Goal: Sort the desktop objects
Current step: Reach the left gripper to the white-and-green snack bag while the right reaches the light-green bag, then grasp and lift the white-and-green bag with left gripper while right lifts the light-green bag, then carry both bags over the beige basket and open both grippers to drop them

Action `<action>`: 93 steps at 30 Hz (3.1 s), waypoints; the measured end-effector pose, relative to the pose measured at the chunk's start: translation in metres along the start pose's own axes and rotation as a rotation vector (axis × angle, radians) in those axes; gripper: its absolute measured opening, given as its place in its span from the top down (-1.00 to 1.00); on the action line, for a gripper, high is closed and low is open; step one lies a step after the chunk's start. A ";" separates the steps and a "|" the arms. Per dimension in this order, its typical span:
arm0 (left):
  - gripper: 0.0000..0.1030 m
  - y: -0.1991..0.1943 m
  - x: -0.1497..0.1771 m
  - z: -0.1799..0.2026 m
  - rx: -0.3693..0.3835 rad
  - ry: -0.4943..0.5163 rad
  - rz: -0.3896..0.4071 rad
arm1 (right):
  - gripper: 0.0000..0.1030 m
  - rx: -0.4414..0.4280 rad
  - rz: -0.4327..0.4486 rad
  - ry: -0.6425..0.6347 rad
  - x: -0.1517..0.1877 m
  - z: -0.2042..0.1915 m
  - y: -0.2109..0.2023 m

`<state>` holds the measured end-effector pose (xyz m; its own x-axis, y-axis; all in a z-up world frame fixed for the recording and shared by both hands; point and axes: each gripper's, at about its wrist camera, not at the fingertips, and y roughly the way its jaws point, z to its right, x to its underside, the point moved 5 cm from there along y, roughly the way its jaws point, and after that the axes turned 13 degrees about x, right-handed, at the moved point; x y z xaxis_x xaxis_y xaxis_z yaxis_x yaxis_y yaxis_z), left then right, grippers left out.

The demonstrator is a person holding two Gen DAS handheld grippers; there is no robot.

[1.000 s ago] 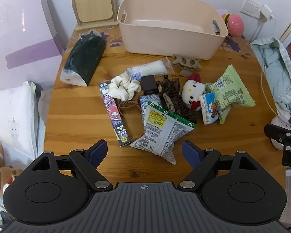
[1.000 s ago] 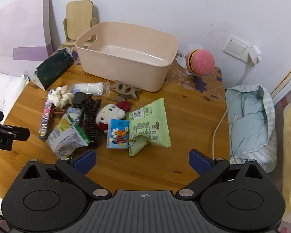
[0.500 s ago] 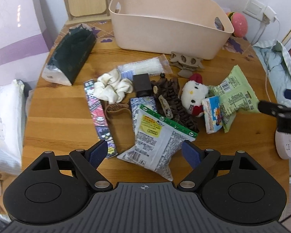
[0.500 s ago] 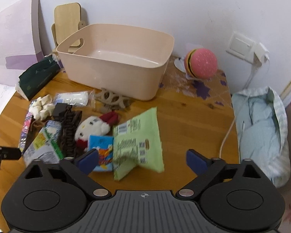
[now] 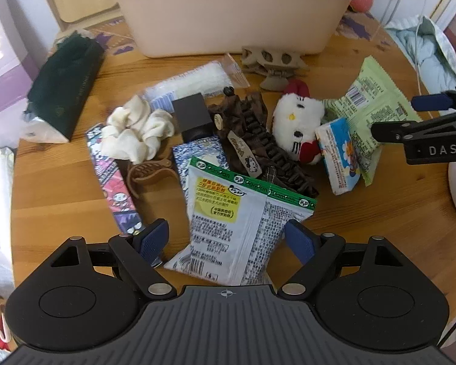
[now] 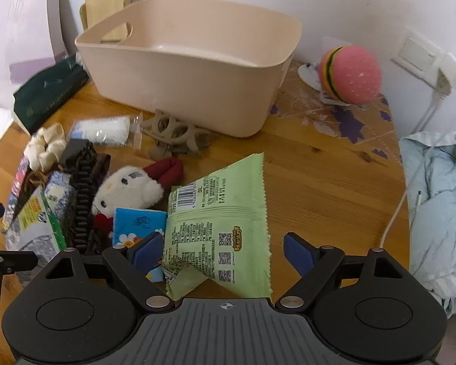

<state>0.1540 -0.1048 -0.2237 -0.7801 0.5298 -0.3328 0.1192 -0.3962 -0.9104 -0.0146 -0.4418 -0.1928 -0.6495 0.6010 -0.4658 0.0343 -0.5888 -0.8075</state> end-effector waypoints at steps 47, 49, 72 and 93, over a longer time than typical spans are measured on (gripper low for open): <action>-0.30 -0.017 -0.025 -0.021 0.077 0.018 -0.035 | 0.02 -0.087 -0.017 0.187 -0.020 0.018 -0.017; -0.30 -0.025 -0.035 -0.022 0.086 0.022 -0.017 | 0.02 -0.100 -0.010 0.198 -0.026 0.020 -0.023; -0.30 -0.079 -0.170 -0.021 0.069 0.164 0.175 | 0.01 -0.008 0.103 0.220 -0.112 0.061 -0.051; -0.30 -0.003 -0.266 0.015 0.026 0.258 0.152 | 0.00 0.074 0.114 0.243 -0.199 0.049 0.006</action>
<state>0.3517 -0.2555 -0.1291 -0.5722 0.6347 -0.5193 0.2041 -0.5031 -0.8398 0.0782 -0.5912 -0.0868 -0.4433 0.6352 -0.6325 0.0351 -0.6928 -0.7203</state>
